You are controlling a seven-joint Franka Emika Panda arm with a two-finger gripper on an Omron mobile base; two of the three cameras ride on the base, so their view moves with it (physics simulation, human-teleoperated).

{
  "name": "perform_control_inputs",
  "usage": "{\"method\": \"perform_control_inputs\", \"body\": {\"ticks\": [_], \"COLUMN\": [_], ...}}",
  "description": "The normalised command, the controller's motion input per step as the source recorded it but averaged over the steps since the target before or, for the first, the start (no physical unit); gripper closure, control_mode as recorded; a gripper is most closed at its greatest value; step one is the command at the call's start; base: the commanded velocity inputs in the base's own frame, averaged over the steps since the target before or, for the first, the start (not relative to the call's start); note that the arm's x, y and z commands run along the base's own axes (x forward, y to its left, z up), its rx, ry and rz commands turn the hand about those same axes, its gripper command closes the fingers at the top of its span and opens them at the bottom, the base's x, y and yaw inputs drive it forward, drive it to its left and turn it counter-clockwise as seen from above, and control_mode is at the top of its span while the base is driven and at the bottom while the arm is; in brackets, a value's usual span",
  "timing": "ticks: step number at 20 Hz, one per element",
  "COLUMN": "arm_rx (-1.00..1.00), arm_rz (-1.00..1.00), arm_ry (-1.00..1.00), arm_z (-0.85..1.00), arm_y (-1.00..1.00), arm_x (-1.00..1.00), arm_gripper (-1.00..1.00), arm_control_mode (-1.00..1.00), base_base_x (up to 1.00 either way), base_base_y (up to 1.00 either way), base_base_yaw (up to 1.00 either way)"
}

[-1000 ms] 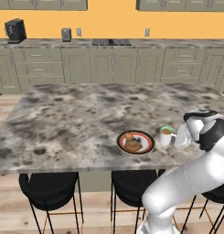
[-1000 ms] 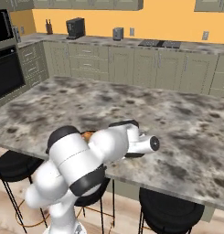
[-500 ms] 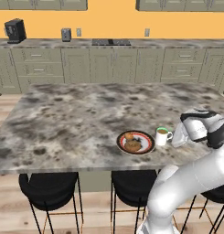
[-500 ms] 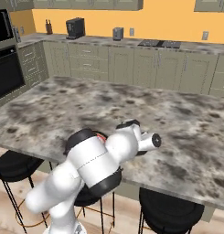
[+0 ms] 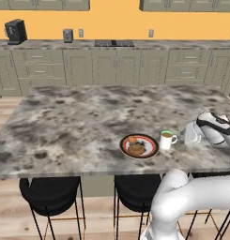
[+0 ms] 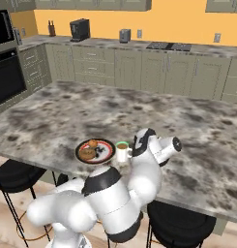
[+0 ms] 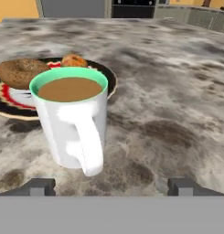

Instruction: Pick up the brewed coffee from the coffee machine and place it next to the breakfast plate on the dining counter.

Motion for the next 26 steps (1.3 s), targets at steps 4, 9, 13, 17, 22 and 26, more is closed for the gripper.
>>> {"method": "perform_control_inputs", "body": {"ticks": [4, 9, 13, 17, 22, 26], "arm_rx": [-0.2, -0.24, -0.19, -0.11, -0.03, 0.0], "arm_rz": [0.0, 0.0, 0.0, 0.01, 0.11, 0.07], "arm_ry": [-0.21, -0.34, -0.31, -0.15, -0.1, -0.02], "arm_z": [0.15, 0.28, 1.0, 0.84, 0.35, 0.0], "arm_y": [0.48, 0.66, 0.19, -0.04, -0.31, -0.49], "arm_x": [-1.0, -0.97, -0.63, -0.74, -0.77, -0.62], "arm_gripper": [-1.0, -1.0, -1.0, -1.0, -1.0, -1.0], "arm_control_mode": [-1.0, -1.0, -1.0, -1.0, -1.0, -1.0], "base_base_x": [0.0, 0.0, 0.0, 0.0, 0.0, 0.0], "base_base_y": [0.0, 0.0, 0.0, 0.0, 0.0, 0.0], "base_base_yaw": [0.0, 0.0, 0.0, 0.0, 0.0, 0.0]}}
